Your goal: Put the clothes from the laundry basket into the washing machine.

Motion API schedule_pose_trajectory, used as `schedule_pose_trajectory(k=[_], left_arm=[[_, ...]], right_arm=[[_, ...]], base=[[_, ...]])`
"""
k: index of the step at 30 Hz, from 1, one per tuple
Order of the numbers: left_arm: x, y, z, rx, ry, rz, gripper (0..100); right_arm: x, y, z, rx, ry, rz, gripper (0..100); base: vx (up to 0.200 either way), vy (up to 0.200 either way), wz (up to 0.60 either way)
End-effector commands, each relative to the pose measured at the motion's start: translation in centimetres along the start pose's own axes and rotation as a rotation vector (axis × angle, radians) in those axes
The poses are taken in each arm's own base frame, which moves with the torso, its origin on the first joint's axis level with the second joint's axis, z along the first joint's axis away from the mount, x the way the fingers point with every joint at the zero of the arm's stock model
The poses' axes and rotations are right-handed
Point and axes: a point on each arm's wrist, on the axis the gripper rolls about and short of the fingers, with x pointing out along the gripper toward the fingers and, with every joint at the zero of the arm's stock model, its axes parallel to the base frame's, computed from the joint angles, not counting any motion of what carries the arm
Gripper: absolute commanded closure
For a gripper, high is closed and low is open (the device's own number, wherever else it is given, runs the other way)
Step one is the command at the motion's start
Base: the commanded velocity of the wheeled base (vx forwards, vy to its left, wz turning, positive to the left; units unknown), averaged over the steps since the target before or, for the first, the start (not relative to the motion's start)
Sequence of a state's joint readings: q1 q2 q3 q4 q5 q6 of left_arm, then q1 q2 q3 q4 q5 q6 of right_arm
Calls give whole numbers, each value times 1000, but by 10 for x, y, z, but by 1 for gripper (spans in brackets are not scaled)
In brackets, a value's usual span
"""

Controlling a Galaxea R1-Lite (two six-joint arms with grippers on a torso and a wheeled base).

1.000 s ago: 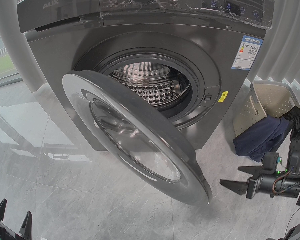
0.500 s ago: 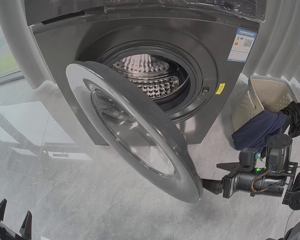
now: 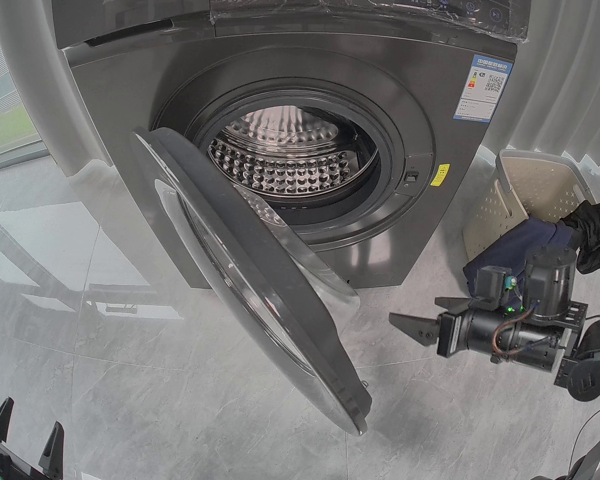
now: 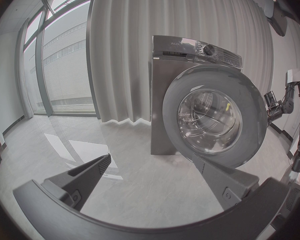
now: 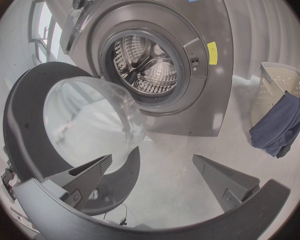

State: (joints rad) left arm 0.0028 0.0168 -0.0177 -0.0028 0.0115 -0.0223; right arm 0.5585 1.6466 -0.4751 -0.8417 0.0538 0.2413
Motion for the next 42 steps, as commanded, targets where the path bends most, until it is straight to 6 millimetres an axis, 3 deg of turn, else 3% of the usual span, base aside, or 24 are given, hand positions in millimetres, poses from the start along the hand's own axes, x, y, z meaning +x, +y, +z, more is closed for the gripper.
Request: schedule_pose_trajectory(k=[1,5,10,16,20,26,33,42], left_arm=[[0,0,-5,-1,5,0,0],[0,0,-5,-1,5,0,0],[0,0,-5,-1,5,0,0],[0,0,-5,-1,5,0,0],[0,0,-5,-1,5,0,0],[0,0,-5,-1,5,1,0],[0,0,-5,-1,5,0,0],[0,0,-5,-1,5,0,0]], right_arm=[[42,-8,6,30,-5,-82,0],[75,-19,9,38,-9,-114,0],[95,-17,11,32,-19,-104,0],[94,-9,10,23,-13,-75,0],[82,9,3,9,10,-26,0],[78,9,6,12,0,-25,0],[86,9,4,11,2,-24,0],[114,29,-4,-10,-13,39,0]], base=[[0,0,0],[0,0,0],[0,0,0],[0,0,0],[0,0,0],[0,0,0],[0,0,0],[-200,0,0]])
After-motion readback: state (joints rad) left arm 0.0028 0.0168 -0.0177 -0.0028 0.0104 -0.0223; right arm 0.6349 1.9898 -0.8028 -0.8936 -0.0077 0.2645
